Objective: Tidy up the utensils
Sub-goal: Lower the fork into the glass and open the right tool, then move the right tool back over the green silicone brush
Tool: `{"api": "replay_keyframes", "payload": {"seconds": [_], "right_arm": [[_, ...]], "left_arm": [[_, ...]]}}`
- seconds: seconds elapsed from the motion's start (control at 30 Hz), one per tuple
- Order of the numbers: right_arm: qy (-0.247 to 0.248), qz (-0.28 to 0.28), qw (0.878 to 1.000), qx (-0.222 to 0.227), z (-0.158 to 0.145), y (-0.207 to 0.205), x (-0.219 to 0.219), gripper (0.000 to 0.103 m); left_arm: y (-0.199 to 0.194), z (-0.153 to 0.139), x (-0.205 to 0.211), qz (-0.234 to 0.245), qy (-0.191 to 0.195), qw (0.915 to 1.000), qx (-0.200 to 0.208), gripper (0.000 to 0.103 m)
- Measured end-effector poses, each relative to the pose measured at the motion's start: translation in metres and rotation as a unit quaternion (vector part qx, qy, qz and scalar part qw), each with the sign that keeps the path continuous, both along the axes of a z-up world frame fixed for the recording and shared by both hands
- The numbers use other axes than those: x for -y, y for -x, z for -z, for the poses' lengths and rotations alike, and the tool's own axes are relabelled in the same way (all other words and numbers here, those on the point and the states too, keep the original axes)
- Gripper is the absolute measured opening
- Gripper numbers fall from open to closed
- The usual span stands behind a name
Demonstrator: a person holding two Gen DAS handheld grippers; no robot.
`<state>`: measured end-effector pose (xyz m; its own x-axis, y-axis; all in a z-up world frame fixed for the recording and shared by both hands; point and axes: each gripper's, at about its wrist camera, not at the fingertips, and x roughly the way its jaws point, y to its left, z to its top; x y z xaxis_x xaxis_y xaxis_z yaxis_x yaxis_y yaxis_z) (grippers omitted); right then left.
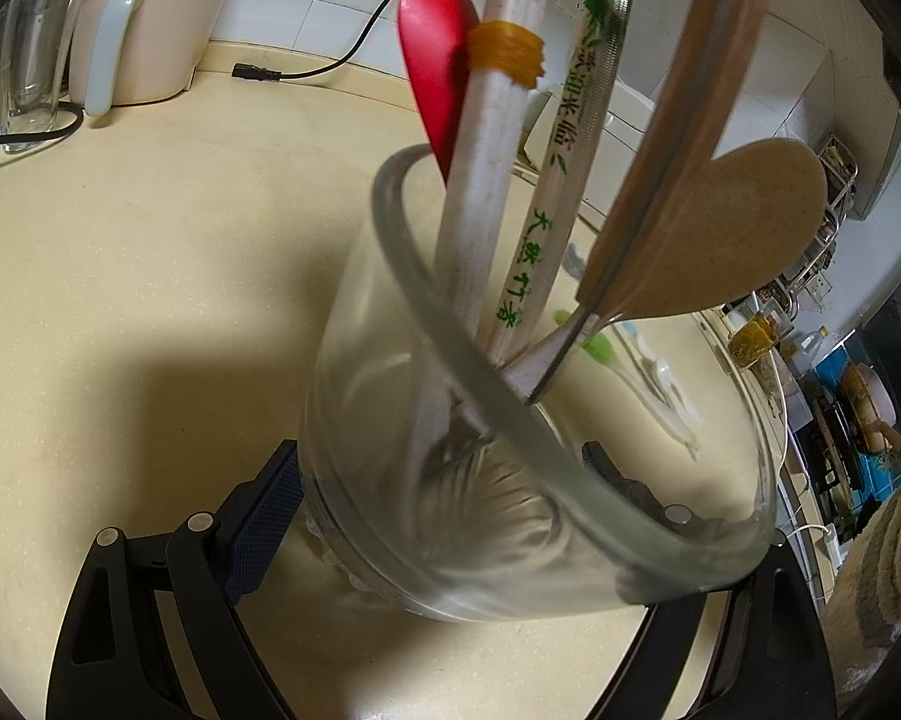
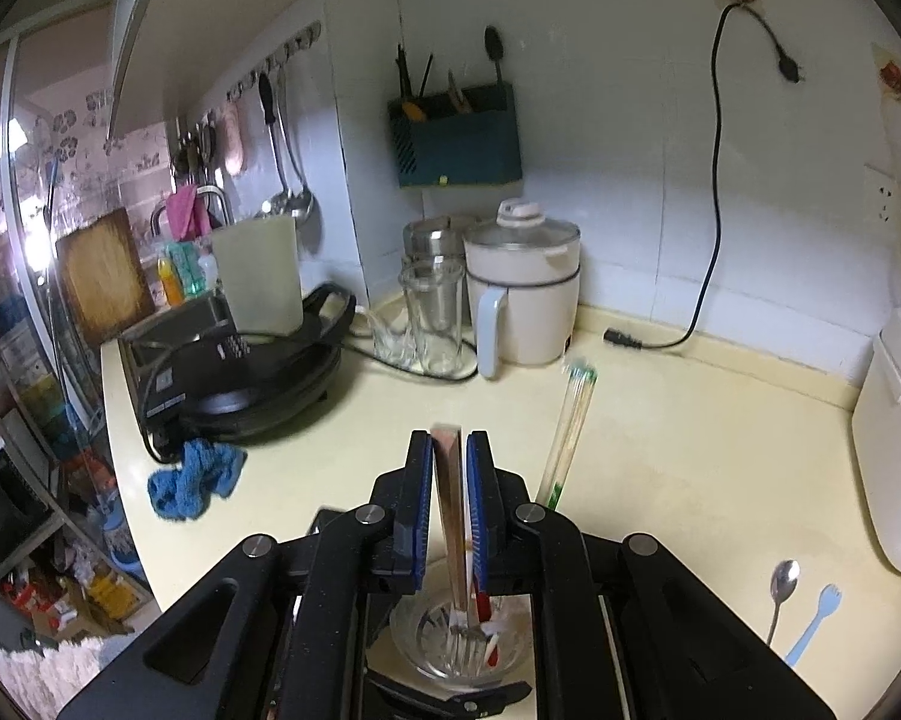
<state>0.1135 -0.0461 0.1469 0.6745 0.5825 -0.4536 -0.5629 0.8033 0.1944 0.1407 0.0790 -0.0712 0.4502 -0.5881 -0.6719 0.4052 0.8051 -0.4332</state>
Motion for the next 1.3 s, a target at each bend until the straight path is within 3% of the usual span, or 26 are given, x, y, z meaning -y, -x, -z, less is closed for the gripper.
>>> {"api": "replay_keyframes", "payload": {"seconds": [0.23, 0.6, 0.8, 1.0, 1.3], "right_arm": [[-0.043, 0.025, 0.998, 0.048, -0.018, 0.016, 0.023, 0.018], [-0.054, 0.078, 0.995, 0.044, -0.002, 0.034, 0.069, 0.019], [-0.035, 0.143, 0.989, 0.012, 0.037, 0.042, 0.109, 0.019], [-0.027, 0.223, 0.973, -0.053, 0.094, 0.049, 0.158, 0.019], [-0.017, 0.248, 0.962, -0.116, 0.143, 0.07, 0.195, 0.019]], "left_arm": [[0.0, 0.0, 0.0, 0.0, 0.0, 1.0, 0.0, 0.091], [0.0, 0.0, 0.0, 0.0, 0.0, 1.0, 0.0, 0.091], [0.0, 0.0, 0.0, 0.0, 0.0, 1.0, 0.0, 0.091], [0.0, 0.0, 0.0, 0.0, 0.0, 1.0, 0.0, 0.091], [0.0, 0.0, 0.0, 0.0, 0.0, 1.0, 0.0, 0.091]]}}
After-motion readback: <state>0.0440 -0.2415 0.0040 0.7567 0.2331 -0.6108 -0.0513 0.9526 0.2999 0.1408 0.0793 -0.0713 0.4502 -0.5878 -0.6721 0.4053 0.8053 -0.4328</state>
